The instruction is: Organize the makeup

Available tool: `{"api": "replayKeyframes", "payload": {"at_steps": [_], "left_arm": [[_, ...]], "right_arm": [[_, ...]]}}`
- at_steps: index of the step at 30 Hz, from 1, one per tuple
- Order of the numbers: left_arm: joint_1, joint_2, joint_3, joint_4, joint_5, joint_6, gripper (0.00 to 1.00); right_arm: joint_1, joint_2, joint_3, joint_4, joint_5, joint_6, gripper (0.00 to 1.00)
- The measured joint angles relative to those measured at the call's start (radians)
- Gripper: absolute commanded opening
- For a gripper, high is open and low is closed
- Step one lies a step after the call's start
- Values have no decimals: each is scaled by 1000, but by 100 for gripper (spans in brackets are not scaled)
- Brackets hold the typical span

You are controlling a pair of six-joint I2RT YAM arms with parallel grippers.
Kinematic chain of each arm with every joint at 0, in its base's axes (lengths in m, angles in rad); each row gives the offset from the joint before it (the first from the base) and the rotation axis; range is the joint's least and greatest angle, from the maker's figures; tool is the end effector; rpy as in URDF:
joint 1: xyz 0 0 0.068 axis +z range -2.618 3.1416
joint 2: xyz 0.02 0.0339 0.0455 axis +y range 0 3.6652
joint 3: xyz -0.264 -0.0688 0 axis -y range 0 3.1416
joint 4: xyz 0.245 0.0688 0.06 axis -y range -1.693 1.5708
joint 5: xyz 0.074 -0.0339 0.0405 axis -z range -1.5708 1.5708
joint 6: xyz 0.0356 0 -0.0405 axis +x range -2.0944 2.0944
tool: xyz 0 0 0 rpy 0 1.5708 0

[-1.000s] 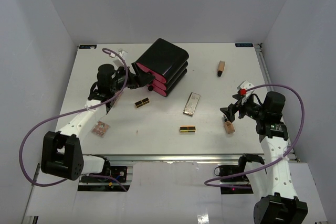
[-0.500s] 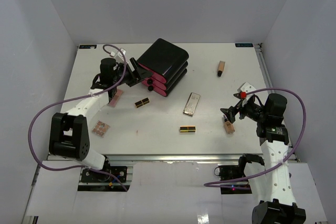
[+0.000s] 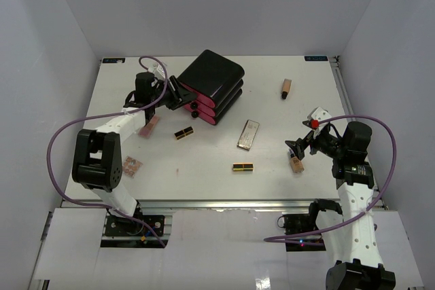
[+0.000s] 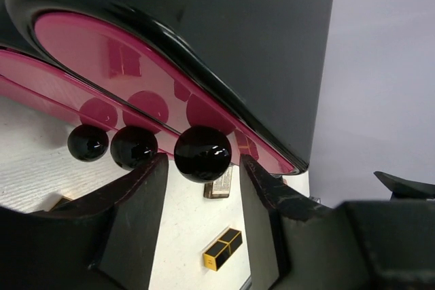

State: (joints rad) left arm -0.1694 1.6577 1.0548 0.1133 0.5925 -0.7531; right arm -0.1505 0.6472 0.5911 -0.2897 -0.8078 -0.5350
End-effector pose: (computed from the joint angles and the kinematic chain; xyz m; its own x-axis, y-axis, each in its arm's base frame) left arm 0.3615 -0.0820 0.2383 -0.7661 -0.4445 -0.4643 0.1394 0.5902 -0.7952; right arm 0.1523 0.0029 0.2854 0.0016 -0.3566 -0.9342 -0.6601 0.7014 -0.2689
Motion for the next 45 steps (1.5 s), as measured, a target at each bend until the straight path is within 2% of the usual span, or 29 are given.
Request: {"api": "replayKeyframes", "payload": {"at_steps": [4, 9, 12, 18, 33, 38, 45], "left_arm": [[5, 12, 8, 0, 4, -1, 49], [10, 17, 15, 2, 17, -3, 36], [11, 17, 16, 2, 22, -1, 33], [13, -22, -14, -17, 23, 26, 32], [36, -392, -307, -127, 16, 72, 32], [36, -442, -340, -144, 14, 72, 39], [36, -443, -340, -142, 21, 71, 70]], "right_arm": [[-1, 0, 0, 0, 0, 0, 97], [-1, 0, 0, 0, 0, 0, 97], [-1, 0, 0, 0, 0, 0, 97], [-1, -1, 0, 0, 0, 0, 97], [-1, -6, 0, 0, -7, 0, 97], [-1, -6, 0, 0, -11, 0, 96], [-1, -6, 0, 0, -11, 0, 96]]}}
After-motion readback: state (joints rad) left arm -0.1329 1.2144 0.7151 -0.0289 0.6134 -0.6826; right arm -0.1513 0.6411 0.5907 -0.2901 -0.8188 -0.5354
